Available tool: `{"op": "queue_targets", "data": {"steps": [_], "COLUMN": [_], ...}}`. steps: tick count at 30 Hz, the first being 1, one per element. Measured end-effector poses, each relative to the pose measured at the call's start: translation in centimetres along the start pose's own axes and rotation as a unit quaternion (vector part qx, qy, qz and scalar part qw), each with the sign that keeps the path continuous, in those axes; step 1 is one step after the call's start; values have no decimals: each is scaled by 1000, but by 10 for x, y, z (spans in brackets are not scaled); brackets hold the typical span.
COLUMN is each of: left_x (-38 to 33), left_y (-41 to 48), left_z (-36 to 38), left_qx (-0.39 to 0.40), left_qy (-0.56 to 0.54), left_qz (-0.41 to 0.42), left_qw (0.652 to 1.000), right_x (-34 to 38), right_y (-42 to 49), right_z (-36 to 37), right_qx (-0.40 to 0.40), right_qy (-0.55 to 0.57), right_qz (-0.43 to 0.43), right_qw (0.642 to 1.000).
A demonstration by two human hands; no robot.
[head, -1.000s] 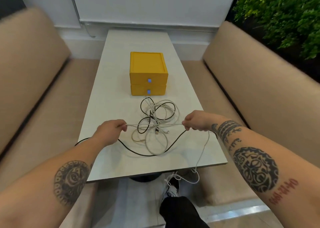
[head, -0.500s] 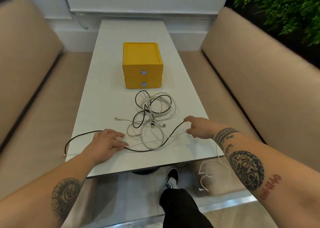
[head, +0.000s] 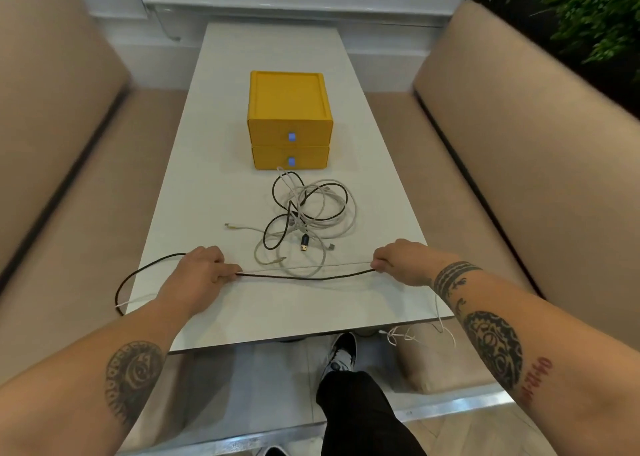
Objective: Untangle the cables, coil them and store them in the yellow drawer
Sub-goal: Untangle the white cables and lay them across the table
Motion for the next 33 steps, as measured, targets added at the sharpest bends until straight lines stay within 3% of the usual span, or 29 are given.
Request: {"op": "queue_targets", "data": {"steps": [6, 11, 17, 25, 28, 33], "left_x": [-1, 6, 27, 27, 31, 22], "left_y": [12, 20, 11, 1, -2, -1], "left_z": [2, -1, -12, -8, -8, -6], "left_qx": [6, 20, 14, 20, 19, 15], "left_qy": [-19, -32, -29, -7, -17, -15], "left_qz": [-38, -92, -167, -123, -128, -133], "left_qw": [999, 995, 985, 992, 992, 991], "right_x": [-5, -22, -82, -90, -100, -99], "right_y": [-11, -18, -37, -28, -32, -27], "right_z": [-3, -5, 7, 43, 56, 62], "right_qx": [-26, -32, -28, -24, 20, 3], "right_qy": [-44, 1, 15, -2, -20, 31], "right_qz": [-22, -9, 107, 184, 232, 257], "right_qw": [998, 999, 994, 983, 972, 966]}}
Point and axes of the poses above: each hand's wrist, its own y-axis towards the middle knuckle, its own z-axis out of the palm, x = y × z, the point moved 5 cm from there along y, towards the middle knuckle, and after that the axes turned 10 degrees about -y, right-handed, at the moved point
